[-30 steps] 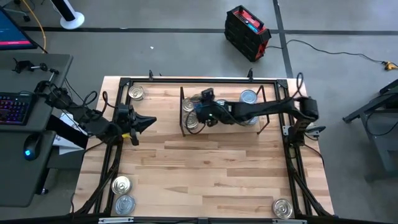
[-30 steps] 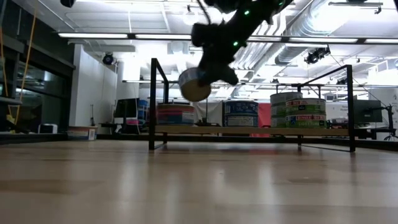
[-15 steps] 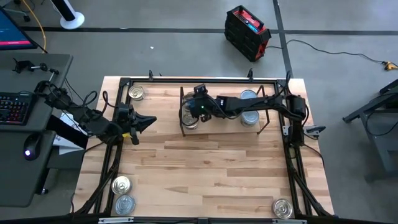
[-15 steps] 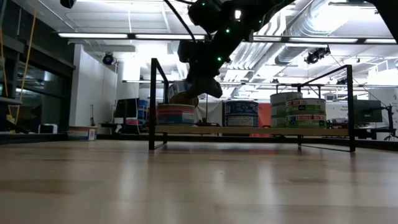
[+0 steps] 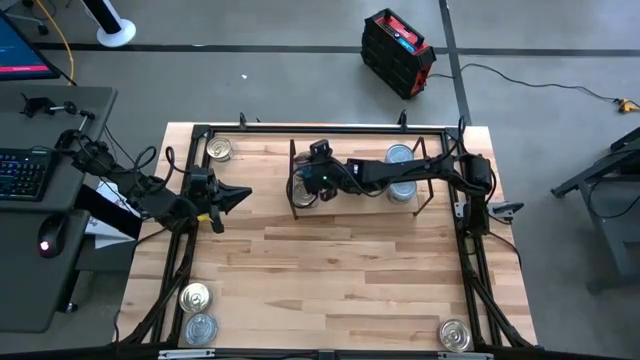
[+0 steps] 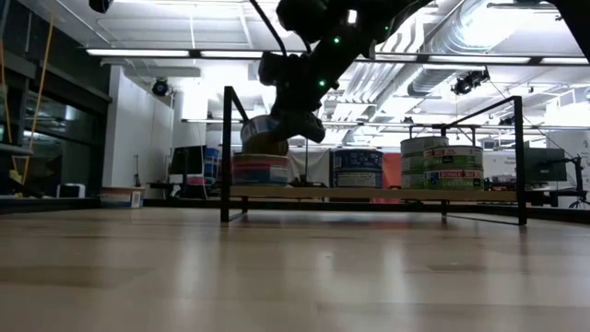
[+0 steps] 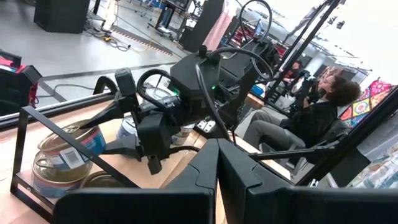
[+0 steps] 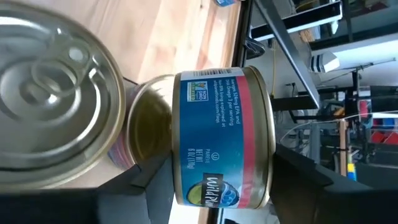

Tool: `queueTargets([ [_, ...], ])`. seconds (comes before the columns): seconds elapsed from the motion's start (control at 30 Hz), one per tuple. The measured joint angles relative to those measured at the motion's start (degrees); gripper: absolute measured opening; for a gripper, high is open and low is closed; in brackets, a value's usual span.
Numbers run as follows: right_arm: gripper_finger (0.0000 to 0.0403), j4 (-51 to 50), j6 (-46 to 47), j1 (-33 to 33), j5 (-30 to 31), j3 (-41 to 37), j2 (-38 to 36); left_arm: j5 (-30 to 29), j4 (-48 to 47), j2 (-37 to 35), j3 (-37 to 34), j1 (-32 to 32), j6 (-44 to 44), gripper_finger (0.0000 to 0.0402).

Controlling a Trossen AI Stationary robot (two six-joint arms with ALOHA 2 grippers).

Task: Stack canned seafood by type on shelf
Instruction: Stack the blue-pink tuna can on top of the other blue-pink tuna can on the shelf

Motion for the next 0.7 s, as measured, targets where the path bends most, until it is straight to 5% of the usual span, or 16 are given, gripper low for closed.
queueTargets([
  [0.43, 0.035, -0.1, 3.6, 0.4, 3.5, 0.0, 0.0, 0.0, -0.7, 0.0, 0.0, 0.0, -0.1, 0.0],
  [0.7, 0.0369, -1.3, 4.9, 1.9, 1.5, 0.0, -0.3, 0.0, -0.8, 0.0, 0.0, 0.0, -0.1, 0.0],
])
